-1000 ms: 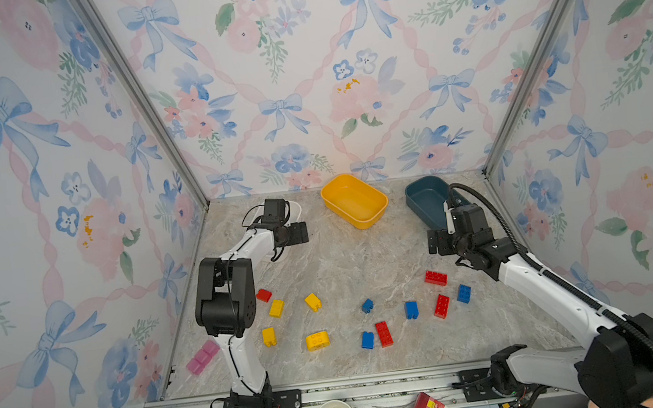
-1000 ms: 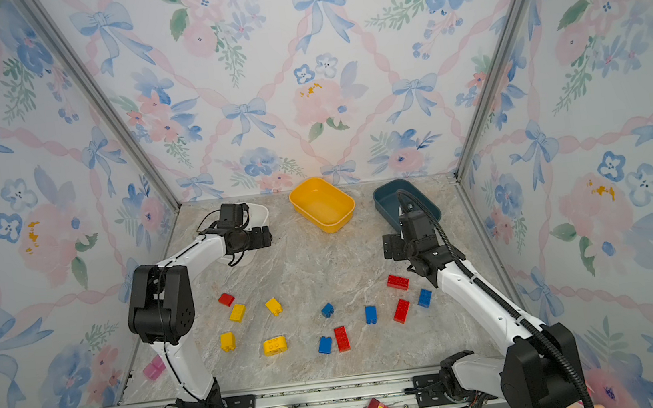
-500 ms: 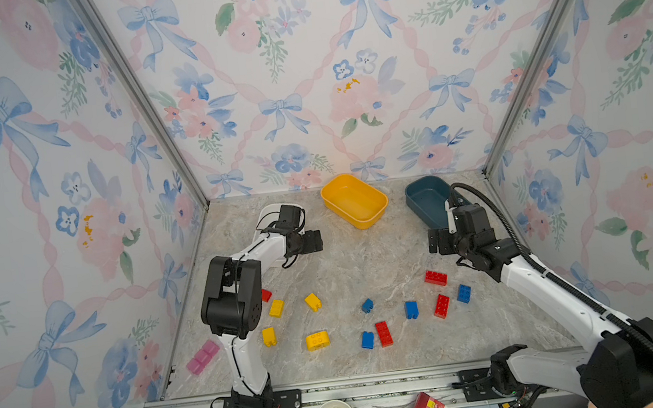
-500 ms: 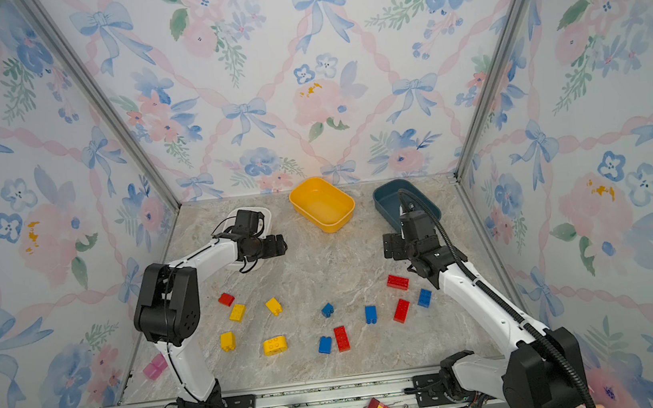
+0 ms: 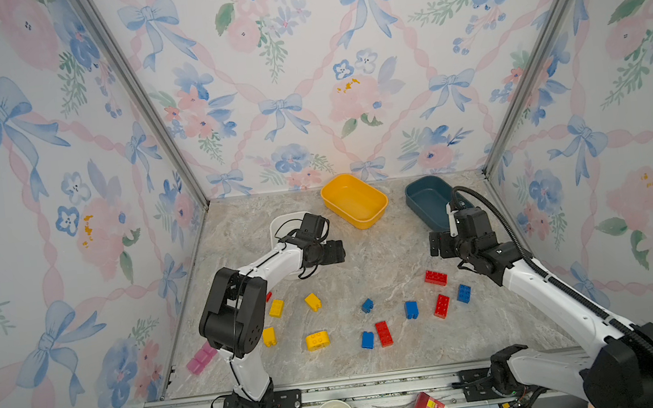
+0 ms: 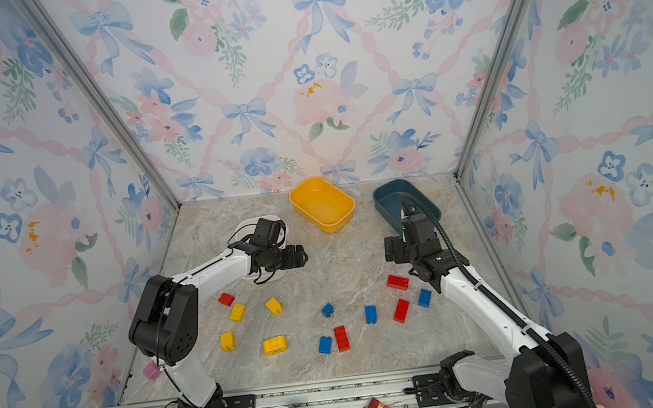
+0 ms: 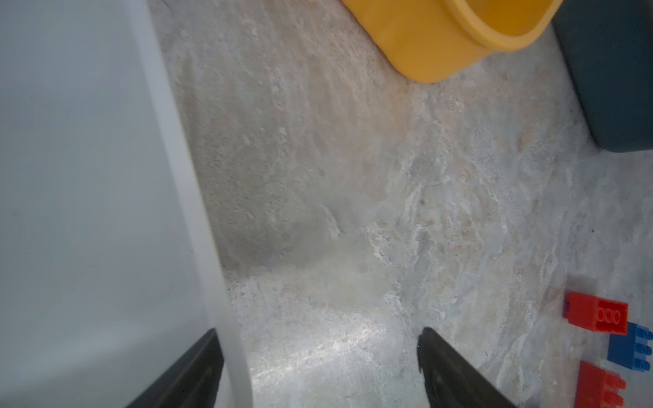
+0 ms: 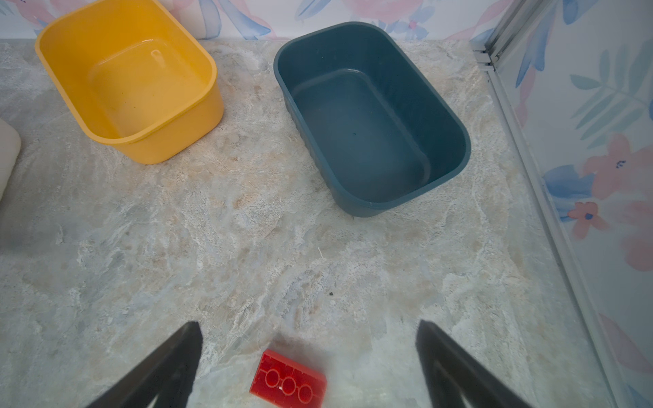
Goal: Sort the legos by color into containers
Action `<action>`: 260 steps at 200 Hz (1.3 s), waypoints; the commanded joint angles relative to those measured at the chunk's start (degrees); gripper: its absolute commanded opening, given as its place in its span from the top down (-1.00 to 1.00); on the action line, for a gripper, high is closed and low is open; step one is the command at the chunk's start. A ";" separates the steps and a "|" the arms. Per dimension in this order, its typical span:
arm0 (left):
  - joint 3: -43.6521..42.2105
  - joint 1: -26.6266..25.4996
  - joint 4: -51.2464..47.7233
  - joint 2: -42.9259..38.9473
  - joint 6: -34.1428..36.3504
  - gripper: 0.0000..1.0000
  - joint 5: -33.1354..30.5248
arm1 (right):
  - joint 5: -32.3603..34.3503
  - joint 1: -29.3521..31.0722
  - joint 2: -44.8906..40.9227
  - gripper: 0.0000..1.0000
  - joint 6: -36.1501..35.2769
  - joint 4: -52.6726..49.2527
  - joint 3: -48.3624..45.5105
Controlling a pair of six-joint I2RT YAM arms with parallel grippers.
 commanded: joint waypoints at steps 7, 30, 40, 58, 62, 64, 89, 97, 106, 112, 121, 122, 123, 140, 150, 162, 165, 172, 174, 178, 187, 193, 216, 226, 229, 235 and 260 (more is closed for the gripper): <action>-2.21 -1.04 -0.70 -2.25 -1.76 -0.71 0.69 | -0.32 0.49 0.67 -0.94 1.17 -0.86 -0.01; -3.70 -1.57 -0.73 -3.62 -1.94 -0.68 0.92 | -1.20 0.56 1.94 -0.94 1.54 -0.23 0.81; -4.48 -1.69 -0.74 -4.35 -2.04 -0.67 0.91 | -1.76 0.74 3.02 -0.94 1.60 0.07 1.47; -5.70 -1.76 -0.69 -5.81 -2.25 -0.66 0.69 | -2.09 1.56 5.53 -0.94 1.58 0.38 3.42; -5.89 -1.80 -0.70 -6.16 -2.26 -0.65 0.67 | -2.22 1.79 6.23 -0.94 1.56 0.55 3.98; -5.95 -1.85 -0.73 -6.33 -2.30 -0.65 0.59 | -2.25 1.98 6.68 -0.94 1.54 0.61 4.23; -6.19 -2.02 -0.71 -8.18 -2.49 -0.64 0.10 | -3.88 4.10 13.02 -0.94 1.11 1.16 9.44; -5.79 -2.11 -0.73 -8.55 -2.60 -0.65 -0.23 | -4.45 4.90 15.78 -0.94 0.82 0.91 11.77; -5.03 -2.28 -0.71 -8.80 -2.51 -0.66 -0.64 | -5.17 5.77 19.08 -0.94 0.41 0.56 14.70; -4.43 -2.42 -0.65 -8.91 -2.55 -0.66 -0.87 | -5.87 6.33 21.33 -0.94 0.18 0.40 16.66; -3.30 -2.53 -0.65 -9.15 -2.64 -0.67 -1.15 | -7.33 7.03 24.82 -0.94 -0.26 0.07 20.05; -3.21 -2.54 -0.65 -9.13 -2.64 -0.67 -1.17 | -7.48 7.08 25.18 -0.94 -0.31 0.04 20.36; -3.12 -2.54 -0.61 -9.17 -2.60 -0.67 -1.23 | -7.60 7.20 25.50 -0.94 -0.43 -0.01 20.86; -1.48 -2.77 -0.52 -9.78 -2.70 -0.69 -1.79 | -11.58 7.96 32.93 -0.94 -1.32 -1.60 28.05; -0.93 -2.73 -0.48 -10.33 -2.64 -0.70 -2.31 | -14.05 8.20 36.94 -0.94 -1.81 -3.01 32.58; -0.75 -2.74 -0.41 -11.16 -2.41 -0.71 -3.43 | -16.58 8.52 41.31 -0.94 -2.36 -4.59 37.96; -0.75 -2.74 -0.39 -11.41 -2.38 -0.71 -3.79 | -17.15 8.56 42.38 -0.94 -2.47 -5.07 39.34; -0.84 -2.71 -0.26 -12.04 -2.29 -0.72 -4.42 | -18.41 8.75 44.82 -0.95 -2.93 -5.98 42.37; -0.91 -2.68 -0.22 -12.19 -2.25 -0.72 -4.55 | -18.74 8.86 45.53 -0.97 -3.03 -6.21 43.16; -1.12 -2.64 -0.06 -12.57 -2.20 -0.73 -4.91 | -19.11 8.89 46.77 -0.99 -3.27 -6.89 44.92; -1.79 -2.47 0.66 -13.43 -2.03 -0.74 -5.35 | -20.11 9.08 49.58 -0.93 -3.67 -8.33 48.89; -2.49 -2.22 1.37 -14.18 -2.01 -0.75 -5.39 | -20.61 9.12 51.36 -0.87 -3.79 -9.34 51.33; -6.61 -0.43 5.48 -17.09 -2.63 -0.76 -4.03 | -21.85 9.42 57.18 -0.73 -4.35 -12.31 59.34; -8.43 0.49 7.12 -18.17 -2.94 -0.77 -3.47 | -22.15 9.59 59.30 -0.71 -4.42 -13.21 62.09; -8.92 0.84 7.56 -18.50 -3.05 -0.77 -3.36 | -22.31 9.58 59.90 -0.71 -4.43 -13.52 62.95; -9.86 1.46 8.32 -19.02 -3.19 -0.77 -2.85 | -22.69 9.58 61.12 -0.69 -4.51 -14.22 64.57; -13.19 3.54 10.92 -21.15 -3.46 -0.77 -1.55 | -24.82 9.68 65.55 -0.57 -4.33 -16.94 69.85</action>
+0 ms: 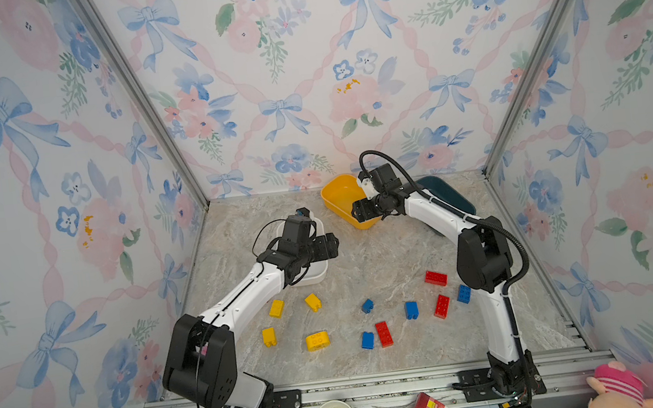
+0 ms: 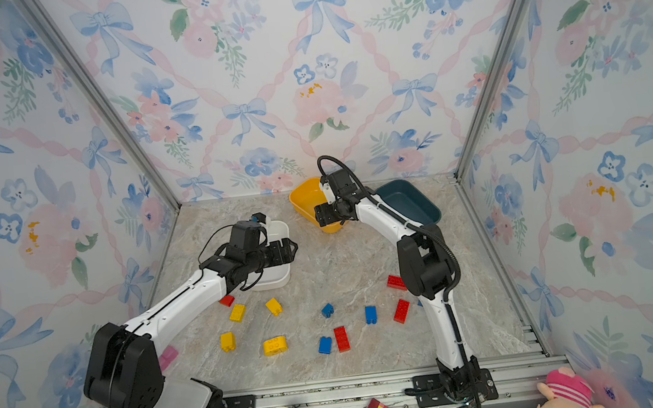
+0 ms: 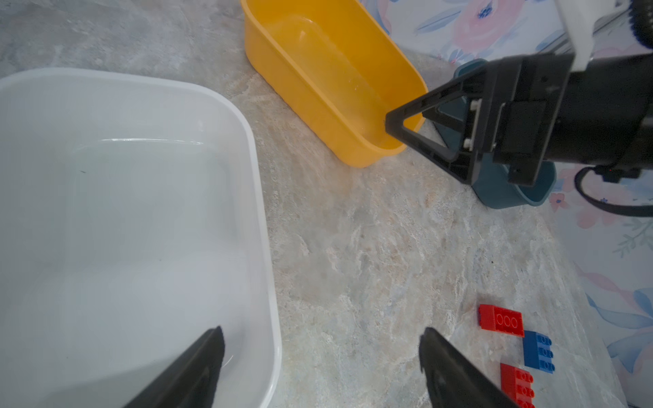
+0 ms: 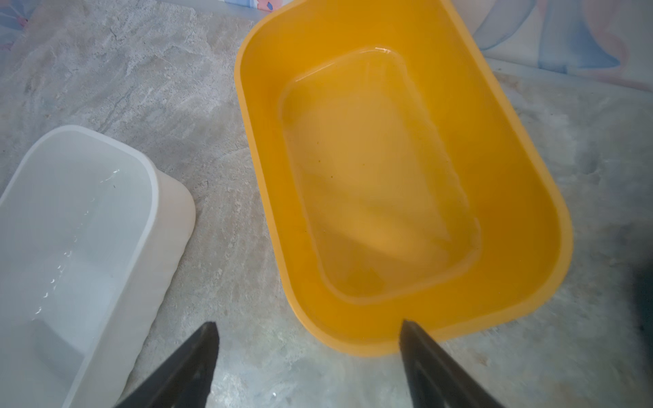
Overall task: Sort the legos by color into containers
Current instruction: 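Drag the yellow bin with the right gripper nearer, beside the white bin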
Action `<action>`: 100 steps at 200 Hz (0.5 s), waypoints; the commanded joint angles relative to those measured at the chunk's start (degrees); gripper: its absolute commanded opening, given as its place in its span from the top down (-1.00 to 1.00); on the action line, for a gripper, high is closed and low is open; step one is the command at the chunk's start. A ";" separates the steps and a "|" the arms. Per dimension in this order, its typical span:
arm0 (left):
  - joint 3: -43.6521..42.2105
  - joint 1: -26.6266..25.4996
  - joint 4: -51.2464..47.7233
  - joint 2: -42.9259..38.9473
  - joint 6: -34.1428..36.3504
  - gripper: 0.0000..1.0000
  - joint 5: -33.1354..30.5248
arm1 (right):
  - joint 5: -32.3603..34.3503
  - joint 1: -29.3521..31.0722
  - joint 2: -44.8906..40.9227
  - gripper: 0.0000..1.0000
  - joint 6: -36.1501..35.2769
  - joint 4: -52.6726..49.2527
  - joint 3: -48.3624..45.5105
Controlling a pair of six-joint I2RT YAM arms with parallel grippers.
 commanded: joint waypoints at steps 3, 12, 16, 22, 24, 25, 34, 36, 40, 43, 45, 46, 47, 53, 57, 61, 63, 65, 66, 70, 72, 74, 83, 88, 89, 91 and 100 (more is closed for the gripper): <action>-3.38 1.85 3.84 -2.21 -0.80 -0.77 1.69 | -3.48 0.51 4.10 -0.56 -0.28 -5.78 4.98; -4.46 2.50 4.49 -2.91 -0.88 -0.77 1.89 | -4.20 0.62 5.27 -0.55 -0.14 -6.21 6.16; -4.87 2.86 4.82 -3.26 -0.93 -0.78 1.99 | -4.45 0.65 5.79 -0.55 -0.09 -6.40 6.68; -5.46 3.44 5.18 -3.63 -0.95 -0.78 2.10 | -4.75 0.80 6.55 -0.55 -0.11 -6.85 7.35; -5.67 3.51 5.27 -3.77 -1.02 -0.78 2.11 | -4.79 0.87 6.77 -0.55 -0.16 -6.91 7.61; -5.77 3.56 5.27 -3.82 -1.00 -0.77 2.17 | -4.79 0.84 6.86 -0.55 -0.17 -6.98 7.71; -6.51 4.12 5.57 -4.26 -1.06 -0.78 2.23 | -5.29 1.07 7.80 -0.54 -0.33 -7.54 8.63; -6.61 4.29 5.66 -4.41 -1.07 -0.78 2.34 | -5.32 1.14 8.00 -0.54 -0.34 -7.64 8.89; -6.85 4.47 5.77 -4.50 -1.11 -0.78 2.32 | -5.49 1.20 8.36 -0.54 -0.38 -7.93 9.36; -7.03 4.67 5.73 -4.61 -1.02 -0.78 2.33 | -5.54 1.29 8.63 -0.53 -0.47 -8.10 9.67; -7.16 4.71 5.76 -4.65 -1.04 -0.78 2.33 | -5.58 1.33 8.74 -0.53 -0.45 -8.21 9.79; -7.17 4.78 5.78 -4.75 -1.01 -0.78 2.32 | -5.58 1.33 8.86 -0.54 -0.44 -8.29 9.94; -7.22 4.77 5.79 -4.80 -1.00 -0.78 2.37 | -5.59 1.34 8.92 -0.53 -0.44 -8.33 10.02; -7.48 4.94 5.89 -4.92 -1.00 -0.79 2.33 | -5.59 1.56 9.36 -0.53 -0.60 -8.65 10.50; -7.60 5.10 5.85 -5.05 -0.97 -0.78 2.38 | -5.68 1.59 9.62 -0.53 -0.77 -8.91 10.84; -7.79 5.24 5.95 -5.09 -0.90 -0.79 2.40 | -5.67 1.68 9.92 -0.53 -0.79 -9.09 11.15; -7.84 5.30 6.04 -5.04 -0.92 -0.79 2.41 | -5.63 1.77 10.12 -0.53 -0.85 -9.19 11.37; -7.87 5.33 5.99 -5.13 -0.95 -0.79 2.45 | -5.71 1.82 10.21 -0.54 -0.87 -9.30 11.51; -7.88 5.35 5.99 -5.12 -0.92 -0.79 2.43 | -5.69 1.80 10.25 -0.53 -0.92 -9.41 11.59; -7.96 5.45 6.12 -5.15 -0.95 -0.79 2.53 | -5.65 1.86 10.48 -0.54 -1.04 -9.58 11.98; -7.97 5.46 6.10 -5.16 -0.98 -0.79 2.55 | -5.63 1.91 10.63 -0.54 -1.07 -9.73 12.10; -7.97 5.46 6.10 -5.10 -0.98 -0.79 2.51 | -5.66 1.94 10.77 -0.54 -1.10 -9.81 12.26; -8.13 5.55 6.18 -5.02 -0.96 -0.79 2.60 | -5.68 1.98 11.39 -0.54 -1.23 -10.33 13.08; -8.14 5.62 6.22 -5.02 -0.96 -0.79 2.67 | -5.68 2.04 11.66 -0.54 -1.32 -10.67 13.45; -8.14 5.67 6.23 -5.02 -0.93 -0.79 2.67 | -5.77 2.04 11.72 -0.54 -1.32 -10.70 13.53; -8.14 5.65 6.24 -5.02 -0.95 -0.79 2.72 | -5.83 2.04 11.84 -0.54 -1.32 -10.84 13.63; -8.14 5.64 6.24 -5.03 -0.91 -0.79 2.74 | -6.24 2.15 12.25 -0.54 -1.32 -11.38 14.26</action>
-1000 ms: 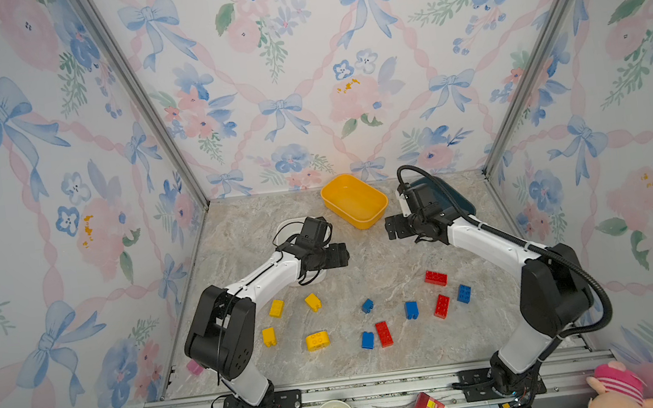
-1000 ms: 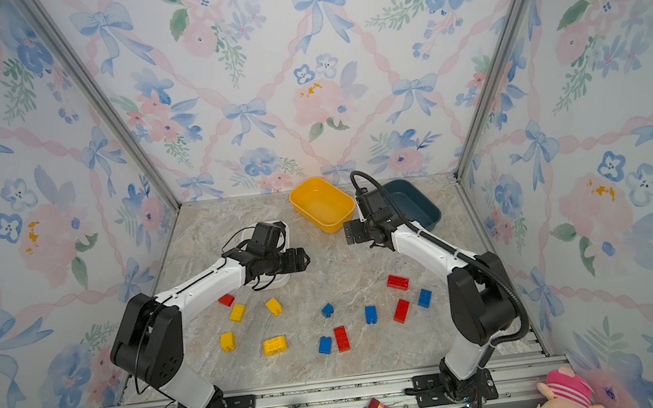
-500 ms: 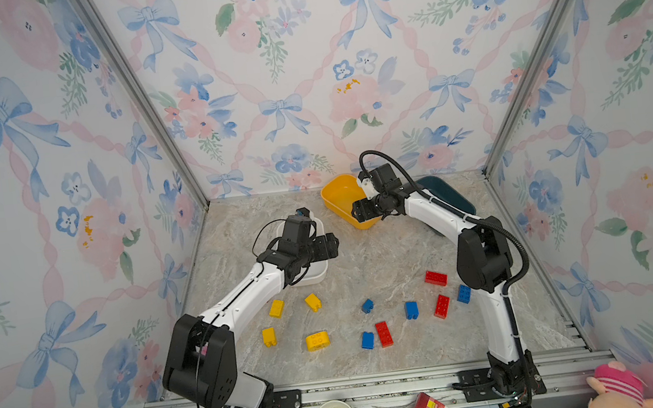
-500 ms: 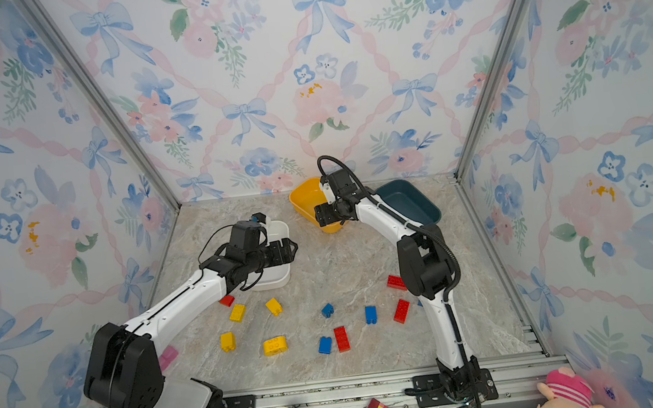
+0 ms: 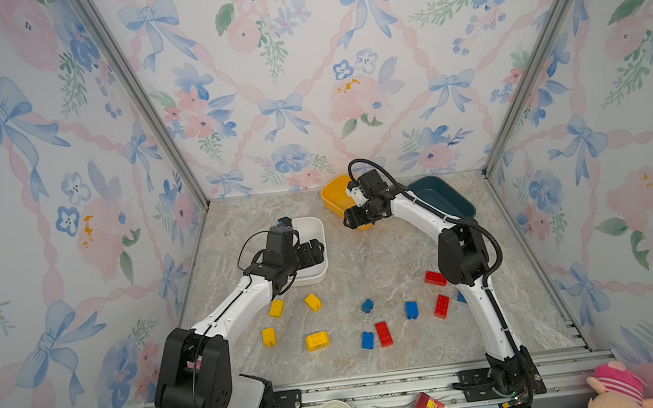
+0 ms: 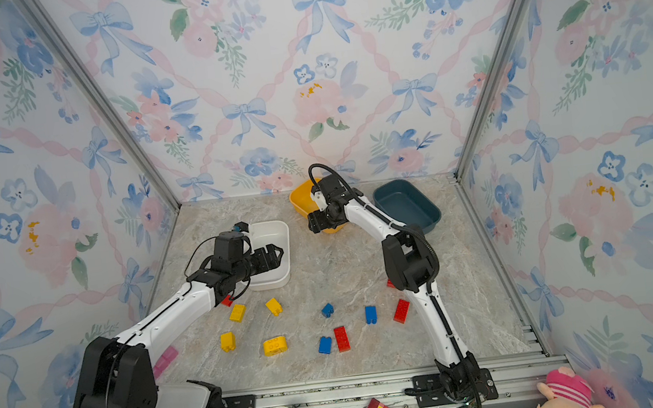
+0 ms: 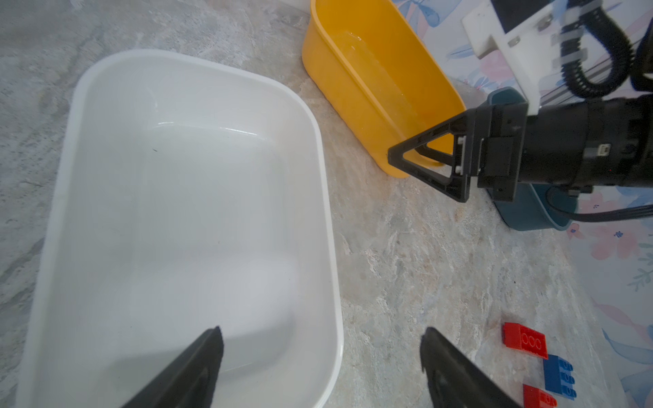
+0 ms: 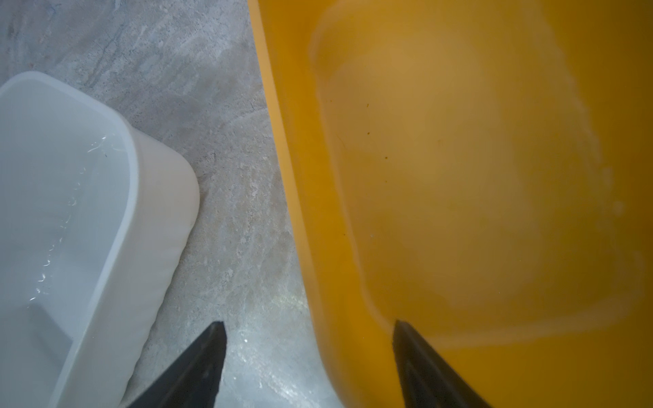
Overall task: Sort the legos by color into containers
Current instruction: 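Drag the yellow bin with the right gripper nearer, beside the white bin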
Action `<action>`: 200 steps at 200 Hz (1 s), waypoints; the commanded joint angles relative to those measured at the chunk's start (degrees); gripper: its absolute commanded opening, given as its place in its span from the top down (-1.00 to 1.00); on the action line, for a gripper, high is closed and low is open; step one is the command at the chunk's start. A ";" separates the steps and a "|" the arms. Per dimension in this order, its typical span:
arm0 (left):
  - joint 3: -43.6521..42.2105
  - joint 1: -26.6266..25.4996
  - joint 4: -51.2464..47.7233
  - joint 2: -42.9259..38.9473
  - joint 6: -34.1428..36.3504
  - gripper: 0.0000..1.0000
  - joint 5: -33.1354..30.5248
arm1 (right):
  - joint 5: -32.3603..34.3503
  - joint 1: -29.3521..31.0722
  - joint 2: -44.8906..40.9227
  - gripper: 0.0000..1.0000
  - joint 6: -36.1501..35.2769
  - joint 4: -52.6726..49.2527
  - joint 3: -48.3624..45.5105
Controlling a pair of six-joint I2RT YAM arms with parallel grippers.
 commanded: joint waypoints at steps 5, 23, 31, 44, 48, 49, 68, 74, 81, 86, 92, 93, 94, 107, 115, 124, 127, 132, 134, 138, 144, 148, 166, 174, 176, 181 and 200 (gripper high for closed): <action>-0.43 0.43 1.18 -1.06 -0.53 -0.79 0.95 | -1.85 0.65 1.84 -0.53 -0.90 -3.86 3.06; -0.31 0.50 1.16 -1.23 -0.48 -0.79 0.95 | -3.07 0.99 1.57 -0.51 -0.96 -4.26 2.70; -0.25 0.60 1.17 -1.17 -0.50 -0.79 0.86 | -3.61 1.21 1.16 -0.49 -0.97 -4.19 2.09; -0.17 0.60 1.22 -1.13 -0.54 -0.79 0.88 | -4.60 1.60 0.18 -0.47 -0.84 -3.78 0.27; -0.17 0.67 1.17 -1.09 -0.49 -0.79 0.93 | -5.01 1.77 -0.32 -0.46 -0.73 -3.52 -0.36; -0.17 0.68 1.17 -1.08 -0.48 -0.79 0.94 | -5.09 1.78 -0.40 -0.46 -0.67 -3.44 -0.54; -0.30 0.76 1.17 -1.23 -0.52 -0.79 0.88 | -6.35 2.39 -3.36 -0.44 0.46 -1.31 -5.20; -0.34 0.81 1.17 -1.24 -0.53 -0.79 0.89 | -6.61 2.55 -4.57 -0.44 1.01 -0.20 -7.24; -0.41 0.80 1.18 -1.24 -0.48 -0.79 0.80 | -6.83 2.83 -6.43 -0.44 1.74 1.30 -9.63; -0.43 0.77 1.25 -1.24 -0.46 -0.79 0.77 | -6.89 2.99 -7.62 -0.44 2.28 2.31 -11.48; -0.51 0.84 1.35 -1.19 -0.44 -0.79 0.81 | -7.07 3.22 -8.89 -0.44 2.84 3.63 -13.57; -0.51 0.80 1.39 -1.21 -0.49 -0.79 0.83 | -7.05 3.25 -9.13 -0.44 2.96 3.83 -14.00; -0.52 0.83 1.37 -1.23 -0.52 -0.79 0.85 | -7.08 3.27 -9.42 -0.44 3.06 4.02 -14.31; -0.67 0.93 1.52 -1.12 -0.52 -0.79 0.68 | -7.16 3.76 -12.17 -0.44 4.50 6.50 -18.55; -0.69 0.94 1.75 -1.09 -0.58 -0.79 0.73 | -7.41 4.13 -13.89 -0.44 5.20 7.70 -20.92; -0.69 0.91 1.75 -1.10 -0.58 -0.79 0.69 | -7.42 4.63 -15.52 -0.44 5.88 8.71 -23.23; -0.71 0.88 1.79 -1.13 -0.62 -0.79 0.71 | -7.45 4.71 -16.08 -0.44 6.12 9.03 -23.98; -0.69 0.88 1.80 -1.08 -0.60 -0.79 0.72 | -7.60 5.06 -16.93 -0.44 6.43 9.41 -25.17; -0.74 0.86 1.83 -1.11 -0.60 -0.79 0.74 | -7.67 5.15 -17.23 -0.44 6.57 9.66 -25.67; -0.72 0.89 1.87 -1.07 -0.57 -0.79 0.69 | -7.80 5.41 -17.92 -0.44 6.94 10.13 -26.69; -0.78 0.91 1.89 -1.06 -0.61 -0.79 0.69 | -8.12 5.69 -18.91 -0.44 7.53 10.91 -28.14; -0.78 0.89 1.92 -1.06 -0.63 -0.79 0.70 | -8.45 5.93 -19.51 -0.44 7.97 11.59 -29.15; -1.21 0.98 2.43 -1.10 -0.65 -0.79 0.69 | -10.83 6.62 -20.95 -0.45 10.06 14.41 -32.50; -1.39 1.02 2.63 -1.02 -0.77 -0.79 0.69 | -11.89 6.93 -20.96 -0.44 10.82 14.89 -33.01; -1.39 1.00 2.72 -0.98 -0.78 -0.79 0.73 | -12.06 7.07 -20.94 -0.44 10.88 14.89 -32.99; -1.47 0.98 2.64 -0.91 -0.89 -0.79 0.80 | -12.48 7.34 -20.80 -0.44 11.11 14.77 -33.09; -1.70 1.05 3.18 -0.89 -1.23 -0.79 1.05 | -13.53 8.40 -20.35 -0.44 11.46 14.72 -33.41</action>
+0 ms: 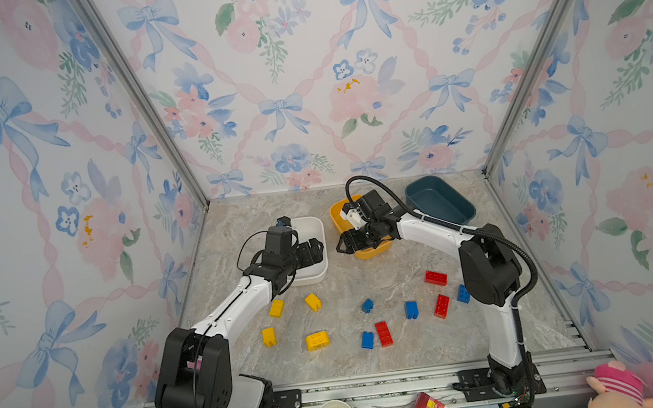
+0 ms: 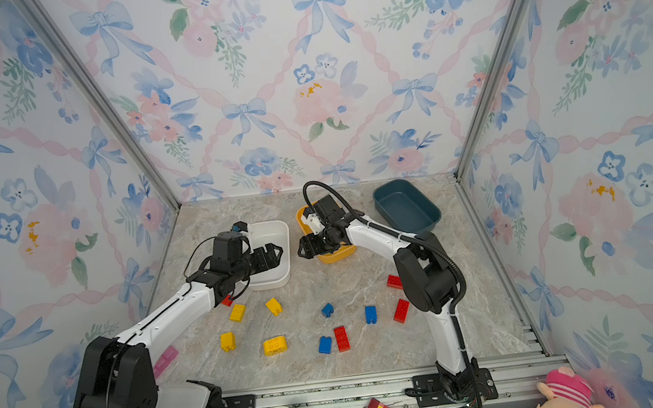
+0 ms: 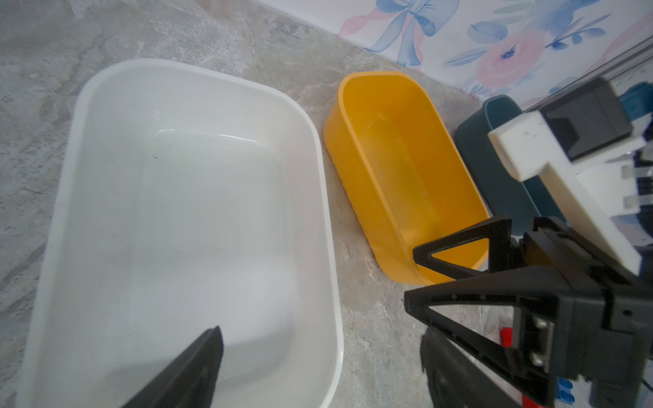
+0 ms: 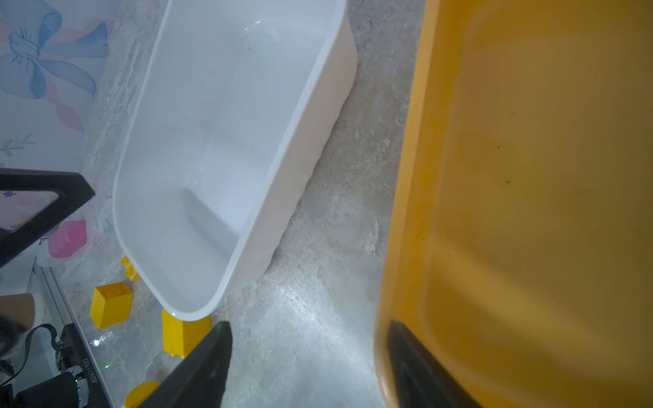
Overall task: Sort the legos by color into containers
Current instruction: 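Drag the yellow bin with the right gripper nearer, beside the white bin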
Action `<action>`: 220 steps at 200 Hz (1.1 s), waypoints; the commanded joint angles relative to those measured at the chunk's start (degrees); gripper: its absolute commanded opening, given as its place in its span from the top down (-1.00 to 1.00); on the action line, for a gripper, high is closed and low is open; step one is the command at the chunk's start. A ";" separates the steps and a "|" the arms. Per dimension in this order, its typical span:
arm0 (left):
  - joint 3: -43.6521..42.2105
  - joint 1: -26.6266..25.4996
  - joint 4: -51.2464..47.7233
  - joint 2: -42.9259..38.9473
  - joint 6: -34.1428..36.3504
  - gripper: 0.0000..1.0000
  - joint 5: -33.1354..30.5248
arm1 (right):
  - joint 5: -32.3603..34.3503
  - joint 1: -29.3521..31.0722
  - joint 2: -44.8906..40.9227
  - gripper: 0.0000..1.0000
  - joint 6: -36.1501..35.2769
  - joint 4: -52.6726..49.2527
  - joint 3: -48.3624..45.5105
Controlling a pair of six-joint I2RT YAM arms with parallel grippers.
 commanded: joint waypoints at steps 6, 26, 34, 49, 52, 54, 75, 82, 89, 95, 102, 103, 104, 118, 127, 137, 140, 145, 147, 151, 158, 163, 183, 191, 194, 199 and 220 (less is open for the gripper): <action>-1.07 0.58 1.34 -0.78 -1.14 -0.79 0.81 | -3.60 1.75 -0.06 -0.44 2.65 2.07 -1.79; -1.07 0.75 1.41 -1.04 -1.12 -0.79 0.83 | -4.24 2.50 -0.44 -0.45 3.34 2.73 -2.52; -1.16 0.79 1.34 -1.36 -1.13 -0.79 0.66 | -4.21 2.63 -0.95 -0.45 3.36 2.73 -2.73; -1.38 1.36 1.33 -2.25 -1.42 -0.79 0.53 | -3.53 2.50 -3.47 -0.48 3.86 3.92 -4.28; -1.42 1.42 1.36 -2.47 -1.42 -0.79 0.54 | -3.31 2.46 -4.07 -0.49 4.05 4.20 -4.62; -1.42 1.49 1.30 -2.65 -1.44 -0.79 0.51 | -3.18 2.39 -4.45 -0.49 4.11 4.39 -4.88; -1.65 2.37 1.34 -3.76 -1.17 -0.79 0.29 | -1.60 1.29 -8.55 -0.53 4.30 4.40 -6.32; -1.60 2.68 1.32 -3.91 -0.97 -0.79 0.14 | -0.19 0.69 -9.83 -0.54 3.80 3.56 -6.28; -1.60 3.08 1.33 -4.01 -0.77 -0.79 0.17 | 1.34 -0.05 -10.84 -0.55 3.09 2.57 -6.14; -1.60 3.38 1.27 -4.09 -0.74 -0.79 0.31 | 2.63 -0.73 -11.48 -0.55 2.41 1.43 -5.75; -1.64 3.77 1.27 -4.34 -0.73 -0.79 0.36 | 4.19 -1.72 -12.06 -0.56 1.37 -0.07 -5.10; -1.66 3.83 1.30 -4.41 -0.69 -0.79 0.40 | 4.39 -1.87 -12.13 -0.56 1.23 -0.32 -5.01; -1.67 3.90 1.28 -4.45 -0.67 -0.79 0.42 | 4.71 -1.99 -12.20 -0.56 1.11 -0.44 -4.92; -1.77 4.53 1.33 -4.78 -0.48 -0.79 0.36 | 7.96 -4.46 -12.37 -0.56 -0.60 -3.12 -3.28; -1.71 4.92 1.33 -4.88 -0.24 -0.79 0.41 | 9.35 -6.18 -12.00 -0.56 -1.26 -3.94 -2.46; -1.60 5.35 1.31 -4.84 0.00 -0.79 0.66 | 10.49 -7.99 -11.20 -0.56 -1.89 -4.32 -1.51; -1.52 5.50 1.28 -4.71 -0.01 -0.79 0.78 | 10.87 -8.50 -10.69 -0.56 -2.17 -4.50 -1.09; -1.47 5.85 1.34 -4.73 0.07 -0.79 1.01 | 11.40 -9.44 -9.98 -0.56 -2.45 -4.90 -0.28; -1.43 5.87 1.34 -4.75 0.05 -0.80 1.05 | 11.57 -9.70 -9.57 -0.56 -2.61 -4.99 0.05; -1.42 5.99 1.40 -4.75 0.05 -0.79 1.15 | 12.03 -10.26 -8.89 -0.56 -2.96 -5.27 0.76; -1.33 6.14 1.40 -4.75 0.11 -0.79 1.21 | 12.47 -11.10 -7.27 -0.55 -3.57 -5.88 2.21; -1.27 6.22 1.34 -4.75 0.14 -0.79 1.28 | 12.80 -11.60 -6.16 -0.56 -4.01 -6.35 3.39; -1.15 6.53 1.40 -4.78 0.44 -0.79 1.48 | 13.53 -12.80 -0.82 -0.54 -5.92 -8.36 8.46; -1.24 6.68 1.40 -4.91 0.49 -0.79 1.52 | 13.56 -13.08 1.39 -0.54 -6.29 -9.00 10.52; -1.29 6.77 1.38 -4.99 0.52 -0.79 1.50 | 13.40 -13.26 2.03 -0.54 -6.42 -9.24 11.18; -1.38 6.80 1.34 -5.10 0.50 -0.79 1.50 | 13.29 -13.43 3.34 -0.53 -6.50 -9.63 12.29; -1.83 7.10 1.55 -5.26 0.55 -0.80 1.66 | 12.78 -13.88 7.39 -0.47 -6.26 -9.68 15.70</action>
